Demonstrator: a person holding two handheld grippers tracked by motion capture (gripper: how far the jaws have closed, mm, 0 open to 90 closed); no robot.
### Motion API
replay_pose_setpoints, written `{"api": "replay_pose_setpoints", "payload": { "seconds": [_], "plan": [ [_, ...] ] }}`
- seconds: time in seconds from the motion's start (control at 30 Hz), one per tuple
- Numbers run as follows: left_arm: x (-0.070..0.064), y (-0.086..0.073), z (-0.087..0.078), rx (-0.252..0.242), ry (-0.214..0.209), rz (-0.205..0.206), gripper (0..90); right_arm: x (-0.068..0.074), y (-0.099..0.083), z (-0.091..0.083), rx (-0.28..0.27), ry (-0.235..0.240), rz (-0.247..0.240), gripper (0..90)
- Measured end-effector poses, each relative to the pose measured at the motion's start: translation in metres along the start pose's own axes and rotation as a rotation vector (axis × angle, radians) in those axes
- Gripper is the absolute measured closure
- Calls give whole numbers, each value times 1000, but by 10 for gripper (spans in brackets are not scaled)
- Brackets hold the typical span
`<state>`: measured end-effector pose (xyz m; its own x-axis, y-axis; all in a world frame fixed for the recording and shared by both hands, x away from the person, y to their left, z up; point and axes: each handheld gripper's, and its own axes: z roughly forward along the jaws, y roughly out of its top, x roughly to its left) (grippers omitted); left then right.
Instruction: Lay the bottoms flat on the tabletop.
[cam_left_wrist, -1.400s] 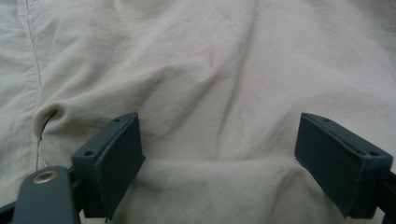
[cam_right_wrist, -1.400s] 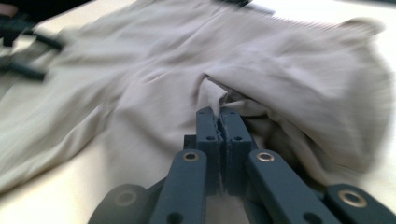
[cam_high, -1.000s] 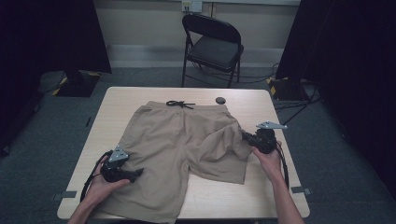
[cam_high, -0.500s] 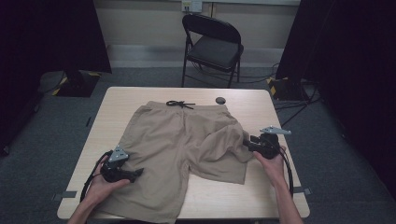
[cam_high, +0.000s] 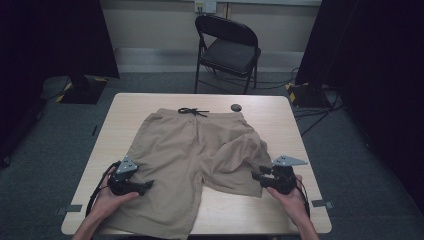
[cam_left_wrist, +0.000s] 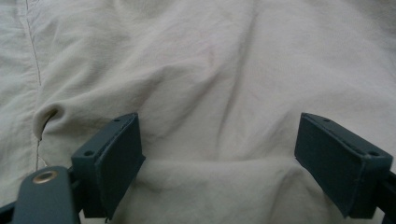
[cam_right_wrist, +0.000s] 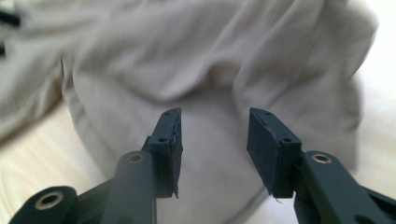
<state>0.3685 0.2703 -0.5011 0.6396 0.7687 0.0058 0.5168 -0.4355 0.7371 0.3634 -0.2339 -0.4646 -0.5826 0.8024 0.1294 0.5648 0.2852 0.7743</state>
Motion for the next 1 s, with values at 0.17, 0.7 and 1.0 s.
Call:
{"api": "replay_pose_setpoints", "payload": {
  "seconds": [0.17,0.7,1.0],
  "plan": [
    [0,0,0,1,1,5,144,-1,-14,5,50,-11,-21,430],
    [0,0,0,2,0,3,144,4,-24,16,100,-89,-96,405],
    [0,0,0,3,0,4,144,23,-19,25,81,-19,-127,848]
  ]
}}
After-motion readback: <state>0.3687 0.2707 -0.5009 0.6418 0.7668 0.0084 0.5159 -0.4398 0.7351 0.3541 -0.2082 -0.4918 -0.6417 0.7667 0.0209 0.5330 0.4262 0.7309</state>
